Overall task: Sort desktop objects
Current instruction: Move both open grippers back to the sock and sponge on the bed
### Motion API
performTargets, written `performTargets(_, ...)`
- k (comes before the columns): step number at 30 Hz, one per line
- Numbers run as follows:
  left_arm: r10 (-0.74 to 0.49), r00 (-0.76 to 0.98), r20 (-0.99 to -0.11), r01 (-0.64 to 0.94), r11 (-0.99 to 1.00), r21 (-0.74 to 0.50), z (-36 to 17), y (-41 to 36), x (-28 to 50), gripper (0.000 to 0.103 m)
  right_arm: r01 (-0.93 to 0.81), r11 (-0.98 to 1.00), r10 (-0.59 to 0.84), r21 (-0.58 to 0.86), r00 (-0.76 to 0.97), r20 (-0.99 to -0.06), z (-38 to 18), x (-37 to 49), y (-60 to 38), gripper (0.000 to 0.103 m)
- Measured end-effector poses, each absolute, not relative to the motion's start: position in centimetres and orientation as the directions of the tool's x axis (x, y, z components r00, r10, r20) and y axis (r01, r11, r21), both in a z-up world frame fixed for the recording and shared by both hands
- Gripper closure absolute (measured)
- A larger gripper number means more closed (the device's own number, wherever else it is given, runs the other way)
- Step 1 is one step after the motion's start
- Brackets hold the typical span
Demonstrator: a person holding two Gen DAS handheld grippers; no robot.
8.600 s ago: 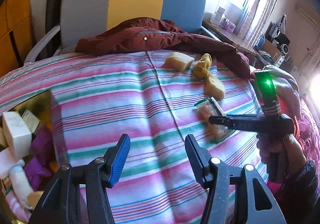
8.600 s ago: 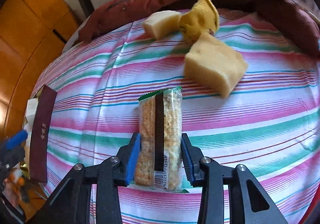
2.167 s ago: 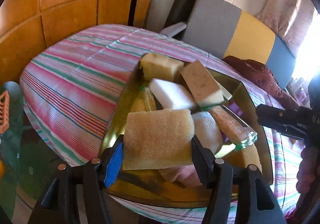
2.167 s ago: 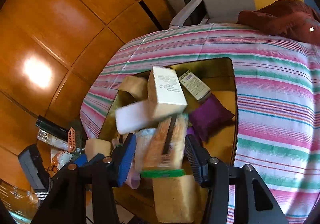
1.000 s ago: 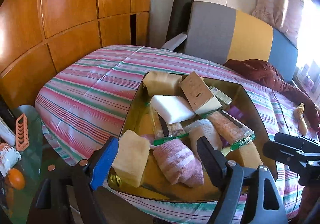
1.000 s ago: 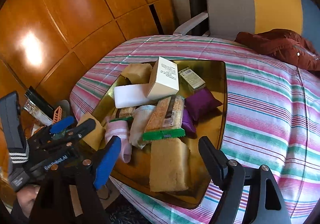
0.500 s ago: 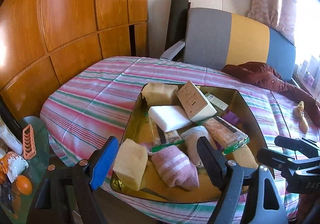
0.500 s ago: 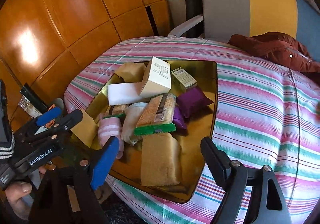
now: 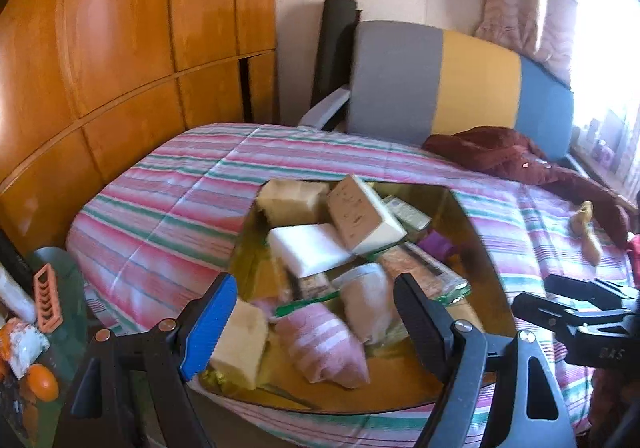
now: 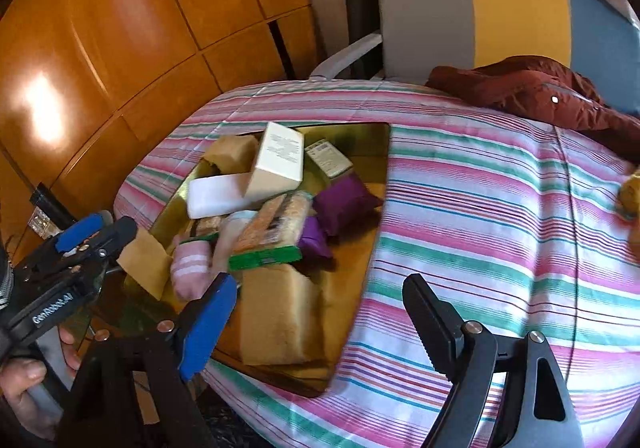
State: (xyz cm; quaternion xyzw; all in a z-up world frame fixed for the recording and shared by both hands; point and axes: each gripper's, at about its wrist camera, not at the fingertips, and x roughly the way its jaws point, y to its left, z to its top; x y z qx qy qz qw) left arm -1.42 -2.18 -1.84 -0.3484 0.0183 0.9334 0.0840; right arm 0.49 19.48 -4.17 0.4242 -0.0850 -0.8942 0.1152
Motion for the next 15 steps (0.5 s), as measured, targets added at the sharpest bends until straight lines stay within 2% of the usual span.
performTargets(15,0.211,-0.744,-0.634,-0.269,-0.963,-0.004,-0.4,2.1,-1.9,0.022,-0.026,-0.978,-0.142,0.207,-0.642,-0.753,-3.9,1.5,28.0,0.014)
